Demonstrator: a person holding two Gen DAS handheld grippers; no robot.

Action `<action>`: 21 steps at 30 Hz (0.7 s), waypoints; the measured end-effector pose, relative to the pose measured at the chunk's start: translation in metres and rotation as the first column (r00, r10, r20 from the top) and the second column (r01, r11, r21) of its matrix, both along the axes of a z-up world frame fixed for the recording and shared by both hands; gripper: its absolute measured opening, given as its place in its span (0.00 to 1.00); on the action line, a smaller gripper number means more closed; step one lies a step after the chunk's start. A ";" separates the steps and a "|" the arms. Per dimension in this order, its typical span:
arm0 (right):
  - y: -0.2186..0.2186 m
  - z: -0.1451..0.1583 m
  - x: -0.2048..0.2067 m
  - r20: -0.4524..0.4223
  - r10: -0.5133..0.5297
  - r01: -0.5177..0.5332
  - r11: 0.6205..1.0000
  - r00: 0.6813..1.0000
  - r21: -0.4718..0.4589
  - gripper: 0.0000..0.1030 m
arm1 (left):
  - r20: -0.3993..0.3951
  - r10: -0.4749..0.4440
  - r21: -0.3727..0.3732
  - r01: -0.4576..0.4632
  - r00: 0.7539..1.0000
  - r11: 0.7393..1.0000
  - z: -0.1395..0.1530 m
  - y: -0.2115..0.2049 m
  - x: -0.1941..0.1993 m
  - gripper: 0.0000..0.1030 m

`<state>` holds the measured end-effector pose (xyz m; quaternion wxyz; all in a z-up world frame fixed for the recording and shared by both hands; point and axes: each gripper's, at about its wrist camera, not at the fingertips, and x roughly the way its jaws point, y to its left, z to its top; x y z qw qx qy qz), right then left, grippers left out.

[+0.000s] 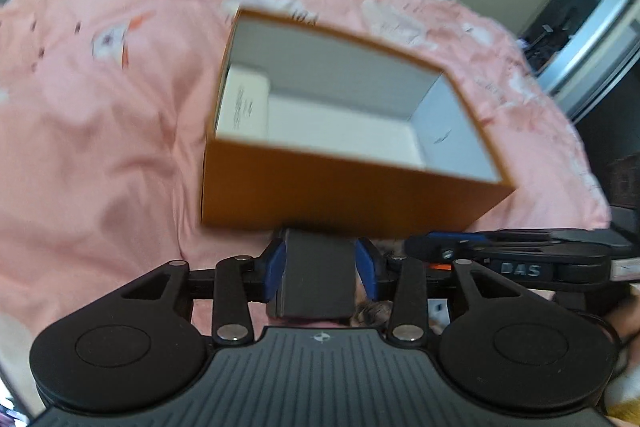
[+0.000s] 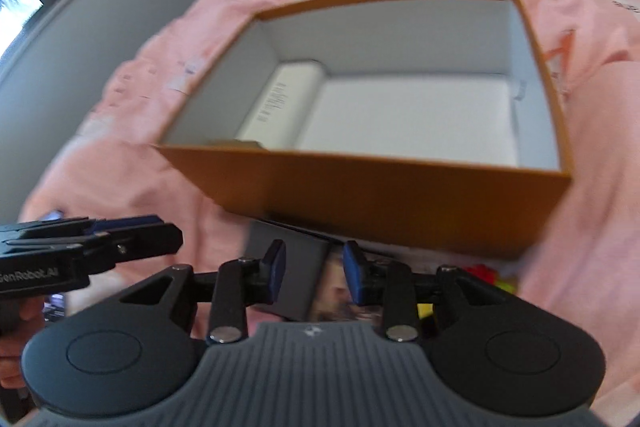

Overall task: Organize objects
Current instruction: 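Grasp the dark grey box with the left gripper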

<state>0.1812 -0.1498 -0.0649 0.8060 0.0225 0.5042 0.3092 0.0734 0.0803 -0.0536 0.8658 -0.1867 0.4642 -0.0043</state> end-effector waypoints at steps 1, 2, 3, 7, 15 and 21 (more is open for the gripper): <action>-0.002 -0.006 0.001 -0.001 -0.014 0.014 1.000 1.000 -0.010 0.41 | -0.011 -0.001 0.007 0.001 1.000 1.000 -0.006 -0.002 0.000 0.45; -0.006 -0.011 0.001 -0.004 -0.034 0.034 0.999 0.999 -0.011 0.43 | -0.014 -0.003 0.009 0.004 1.000 1.000 -0.012 -0.004 0.001 0.45; -0.007 -0.015 0.001 -0.002 -0.048 0.048 0.999 0.999 -0.009 0.45 | -0.016 -0.003 0.011 0.003 1.000 1.000 -0.016 -0.005 0.001 0.45; -0.008 -0.029 0.005 0.014 -0.061 0.062 0.998 0.998 -0.022 0.46 | -0.009 0.019 0.032 -0.019 1.000 0.999 -0.022 -0.001 0.004 0.45; -0.003 -0.044 0.008 0.001 -0.025 0.025 0.998 1.000 -0.066 0.46 | 0.005 -0.022 0.144 0.021 1.000 0.989 -0.020 -0.013 0.011 0.45; 0.002 -0.044 0.008 0.025 -0.017 0.020 0.992 1.000 -0.124 0.61 | -0.027 -0.108 0.139 0.110 0.994 0.984 -0.033 -0.021 0.016 0.45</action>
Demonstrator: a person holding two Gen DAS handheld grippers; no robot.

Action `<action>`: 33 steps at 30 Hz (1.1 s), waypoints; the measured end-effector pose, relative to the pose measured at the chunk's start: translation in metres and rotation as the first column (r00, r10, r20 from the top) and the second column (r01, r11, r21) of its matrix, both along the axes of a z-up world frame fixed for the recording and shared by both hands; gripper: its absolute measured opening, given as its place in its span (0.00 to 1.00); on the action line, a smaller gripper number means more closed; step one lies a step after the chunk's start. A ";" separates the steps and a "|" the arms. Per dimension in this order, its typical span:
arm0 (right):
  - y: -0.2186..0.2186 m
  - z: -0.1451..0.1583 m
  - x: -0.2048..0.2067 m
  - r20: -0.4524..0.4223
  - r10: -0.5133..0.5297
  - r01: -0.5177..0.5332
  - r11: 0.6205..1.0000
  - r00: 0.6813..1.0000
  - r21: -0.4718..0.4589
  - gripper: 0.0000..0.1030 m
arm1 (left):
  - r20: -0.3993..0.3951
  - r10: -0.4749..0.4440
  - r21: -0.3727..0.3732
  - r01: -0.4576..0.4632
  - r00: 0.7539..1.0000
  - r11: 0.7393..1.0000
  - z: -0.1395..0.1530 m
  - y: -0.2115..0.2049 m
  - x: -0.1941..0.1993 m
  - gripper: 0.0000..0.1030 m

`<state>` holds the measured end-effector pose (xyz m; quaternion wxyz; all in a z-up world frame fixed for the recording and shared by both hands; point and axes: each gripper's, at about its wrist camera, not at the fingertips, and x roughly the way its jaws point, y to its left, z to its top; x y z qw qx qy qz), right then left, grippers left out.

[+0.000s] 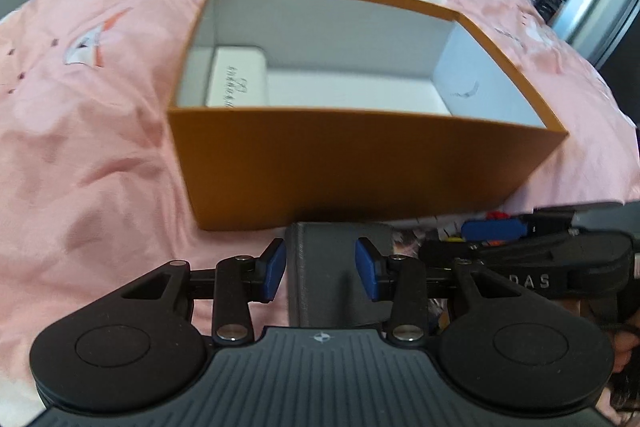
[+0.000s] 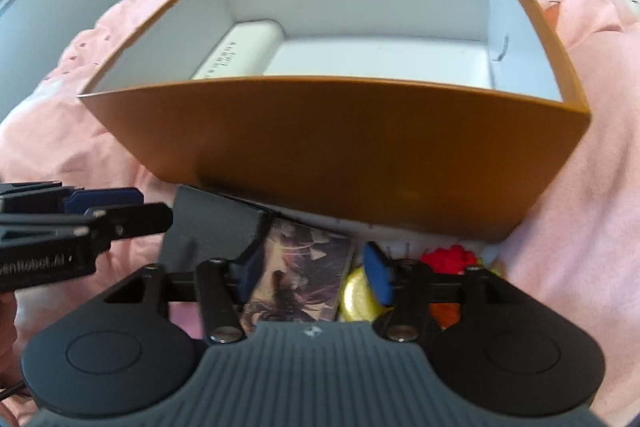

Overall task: Organize objects
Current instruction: 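Grasp the dark grey box with the left gripper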

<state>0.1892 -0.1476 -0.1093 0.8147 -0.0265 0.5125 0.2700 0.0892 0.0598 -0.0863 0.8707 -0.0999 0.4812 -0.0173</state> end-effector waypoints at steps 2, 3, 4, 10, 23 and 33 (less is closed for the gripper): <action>-0.004 0.000 -0.001 0.005 -0.011 0.011 1.000 1.000 -0.005 0.64 | -0.005 -0.017 -0.007 0.016 1.000 1.000 -0.004 -0.001 0.000 0.45; -0.006 0.001 0.000 0.002 -0.019 0.019 1.000 1.000 0.006 0.71 | -0.005 -0.015 -0.010 0.015 1.000 1.000 -0.006 0.000 0.000 0.45; -0.009 0.001 0.000 0.001 -0.025 0.025 1.000 1.000 0.015 0.75 | -0.010 -0.010 -0.019 0.010 1.000 1.000 -0.008 0.002 0.000 0.45; -0.012 -0.004 0.007 -0.038 -0.038 0.039 0.999 0.999 0.028 0.70 | -0.079 0.018 -0.148 -0.029 0.997 0.989 -0.025 0.016 0.005 0.53; -0.013 -0.024 0.016 -0.132 -0.023 0.029 0.998 0.991 0.048 0.62 | -0.177 0.053 -0.276 -0.101 0.983 0.956 -0.063 0.028 0.025 0.79; -0.004 -0.025 0.018 -0.124 0.027 -0.018 0.998 0.992 0.068 0.55 | -0.160 0.102 -0.322 -0.149 0.982 0.935 -0.057 0.034 0.020 0.56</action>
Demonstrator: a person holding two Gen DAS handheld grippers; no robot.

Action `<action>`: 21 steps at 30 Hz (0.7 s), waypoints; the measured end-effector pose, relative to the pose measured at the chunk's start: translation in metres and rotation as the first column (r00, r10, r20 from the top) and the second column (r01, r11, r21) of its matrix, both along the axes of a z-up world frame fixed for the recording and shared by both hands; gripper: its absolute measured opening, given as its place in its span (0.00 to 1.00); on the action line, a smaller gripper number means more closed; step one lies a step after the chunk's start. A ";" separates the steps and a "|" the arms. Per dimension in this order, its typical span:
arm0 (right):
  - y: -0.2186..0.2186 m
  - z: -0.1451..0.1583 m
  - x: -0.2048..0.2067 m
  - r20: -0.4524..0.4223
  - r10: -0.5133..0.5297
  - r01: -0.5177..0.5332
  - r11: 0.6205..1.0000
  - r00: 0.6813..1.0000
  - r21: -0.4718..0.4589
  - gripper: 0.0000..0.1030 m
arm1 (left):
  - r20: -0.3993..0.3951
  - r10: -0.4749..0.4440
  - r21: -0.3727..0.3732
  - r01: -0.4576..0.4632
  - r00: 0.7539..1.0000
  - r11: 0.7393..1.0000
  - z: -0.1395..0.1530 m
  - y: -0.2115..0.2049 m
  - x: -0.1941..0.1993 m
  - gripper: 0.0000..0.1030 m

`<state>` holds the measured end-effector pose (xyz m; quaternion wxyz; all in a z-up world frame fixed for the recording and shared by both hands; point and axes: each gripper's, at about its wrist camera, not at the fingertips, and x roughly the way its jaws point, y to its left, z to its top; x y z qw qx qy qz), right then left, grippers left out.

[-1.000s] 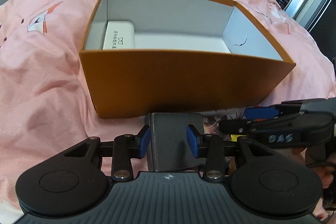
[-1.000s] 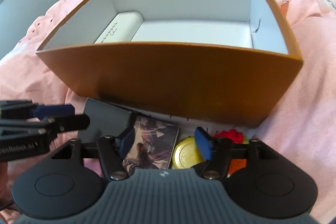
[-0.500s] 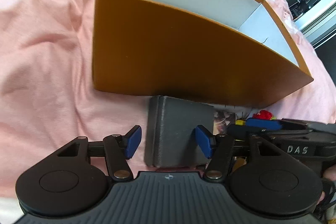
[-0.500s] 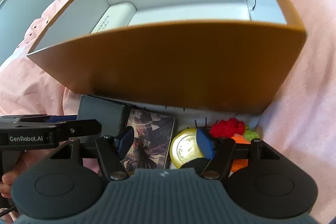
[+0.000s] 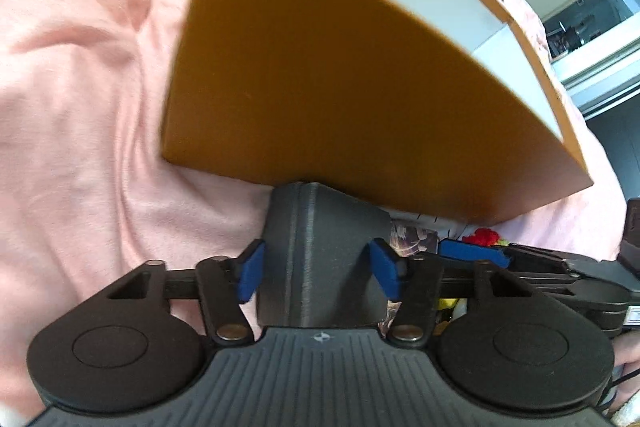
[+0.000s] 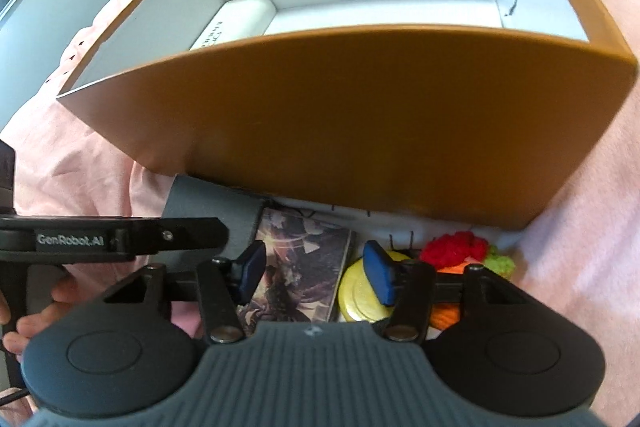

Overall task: Organize objects
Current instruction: 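Grasp the dark grey box with the left gripper, then lift the grey box with the left gripper while the right gripper grasps the photo card pack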

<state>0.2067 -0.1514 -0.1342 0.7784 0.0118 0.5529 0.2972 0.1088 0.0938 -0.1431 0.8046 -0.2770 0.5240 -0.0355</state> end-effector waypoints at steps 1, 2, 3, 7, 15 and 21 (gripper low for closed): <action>0.001 -0.001 0.000 0.000 0.003 -0.003 1.000 1.000 -0.001 0.55 | 0.007 0.008 0.000 -0.008 1.000 1.000 0.004 0.001 -0.003 0.52; 0.001 -0.001 0.000 0.000 0.007 -0.007 1.000 1.000 -0.001 0.55 | 0.016 0.015 0.001 -0.015 1.000 1.000 0.008 0.002 -0.006 0.50; 0.001 -0.001 0.000 -0.002 0.012 -0.012 1.000 1.000 0.002 0.55 | 0.024 0.019 0.008 -0.019 1.000 1.000 0.013 0.002 -0.009 0.47; 0.007 -0.003 0.002 -0.022 0.046 -0.046 0.999 0.999 0.008 0.59 | 0.058 0.003 0.148 -0.011 0.998 0.989 0.043 -0.004 -0.023 0.44; 0.018 -0.016 0.014 -0.079 0.058 -0.060 0.998 0.995 -0.017 0.63 | 0.023 -0.057 0.524 0.037 0.998 0.851 0.080 -0.018 -0.037 0.42; 0.011 -0.012 0.011 -0.106 0.026 -0.024 1.000 0.994 0.018 0.59 | -0.006 -0.063 0.536 0.057 0.998 0.842 0.067 -0.018 -0.041 0.40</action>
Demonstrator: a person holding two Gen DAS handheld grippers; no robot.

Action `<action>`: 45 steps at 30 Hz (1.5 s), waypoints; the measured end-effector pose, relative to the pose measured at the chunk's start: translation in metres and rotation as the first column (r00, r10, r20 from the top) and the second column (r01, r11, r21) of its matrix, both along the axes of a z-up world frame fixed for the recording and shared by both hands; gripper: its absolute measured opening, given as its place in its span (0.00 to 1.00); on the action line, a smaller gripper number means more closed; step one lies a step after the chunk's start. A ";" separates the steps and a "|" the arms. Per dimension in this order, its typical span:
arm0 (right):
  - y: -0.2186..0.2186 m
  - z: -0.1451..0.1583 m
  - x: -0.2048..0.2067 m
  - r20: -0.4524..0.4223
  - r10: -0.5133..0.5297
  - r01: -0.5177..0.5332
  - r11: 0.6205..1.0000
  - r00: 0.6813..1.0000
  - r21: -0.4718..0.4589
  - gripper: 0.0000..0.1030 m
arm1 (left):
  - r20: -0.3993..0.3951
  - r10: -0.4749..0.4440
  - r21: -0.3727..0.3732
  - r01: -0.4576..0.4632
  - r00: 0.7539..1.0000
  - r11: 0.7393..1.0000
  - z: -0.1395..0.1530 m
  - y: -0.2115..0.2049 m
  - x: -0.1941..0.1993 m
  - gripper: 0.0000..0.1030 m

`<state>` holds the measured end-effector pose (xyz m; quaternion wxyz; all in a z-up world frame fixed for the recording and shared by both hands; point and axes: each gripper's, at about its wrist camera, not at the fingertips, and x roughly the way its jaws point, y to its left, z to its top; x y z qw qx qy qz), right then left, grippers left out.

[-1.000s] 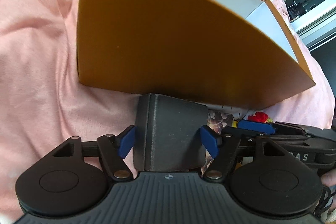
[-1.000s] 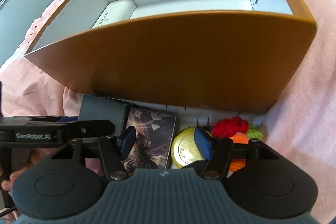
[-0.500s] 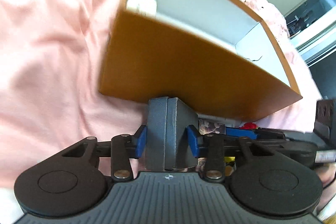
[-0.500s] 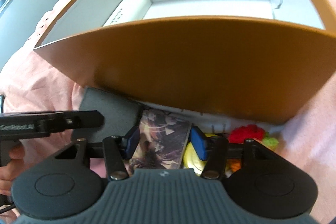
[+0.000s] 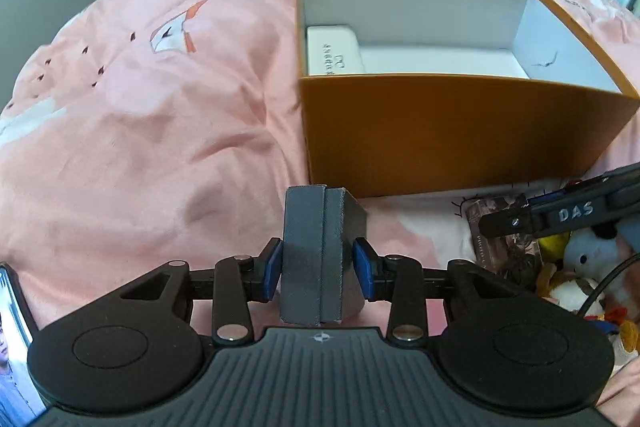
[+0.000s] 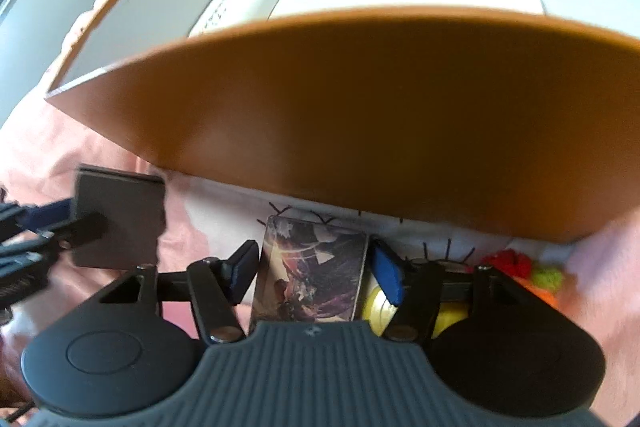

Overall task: Organize objects
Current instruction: 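Lift the grey box with the left gripper while the right gripper grasps the photo card pack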

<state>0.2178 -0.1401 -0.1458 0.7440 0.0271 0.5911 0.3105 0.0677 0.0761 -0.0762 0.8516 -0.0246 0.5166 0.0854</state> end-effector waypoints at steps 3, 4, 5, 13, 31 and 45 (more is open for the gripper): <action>-0.005 0.008 -0.004 -0.030 -0.019 0.021 0.999 0.999 0.041 0.57 | 0.005 -0.038 -0.145 0.038 0.999 0.989 0.001 0.006 -0.002 0.42; -0.008 0.010 -0.006 -0.033 -0.016 0.018 0.998 0.999 0.056 0.55 | 0.014 -0.047 -0.181 0.048 0.999 0.982 0.003 0.006 -0.002 0.43; -0.009 0.013 -0.008 -0.033 -0.014 0.017 0.997 0.999 0.071 0.53 | 0.024 -0.054 -0.201 0.057 0.998 0.978 0.003 0.006 -0.003 0.43; -0.002 0.016 -0.002 -0.075 -0.004 0.016 0.987 0.997 0.159 0.40 | 0.076 -0.030 -0.365 0.056 0.997 0.929 0.002 0.024 -0.005 0.55; 0.019 -0.015 0.012 -0.116 0.028 -0.020 0.997 0.993 0.070 0.54 | -0.026 0.106 -0.516 -0.104 0.994 0.850 -0.055 0.042 0.016 0.83; 0.008 0.019 -0.002 -0.006 0.019 -0.018 0.996 1.000 0.087 0.27 | 0.042 0.177 -0.525 -0.129 0.983 0.841 -0.034 0.044 -0.003 0.45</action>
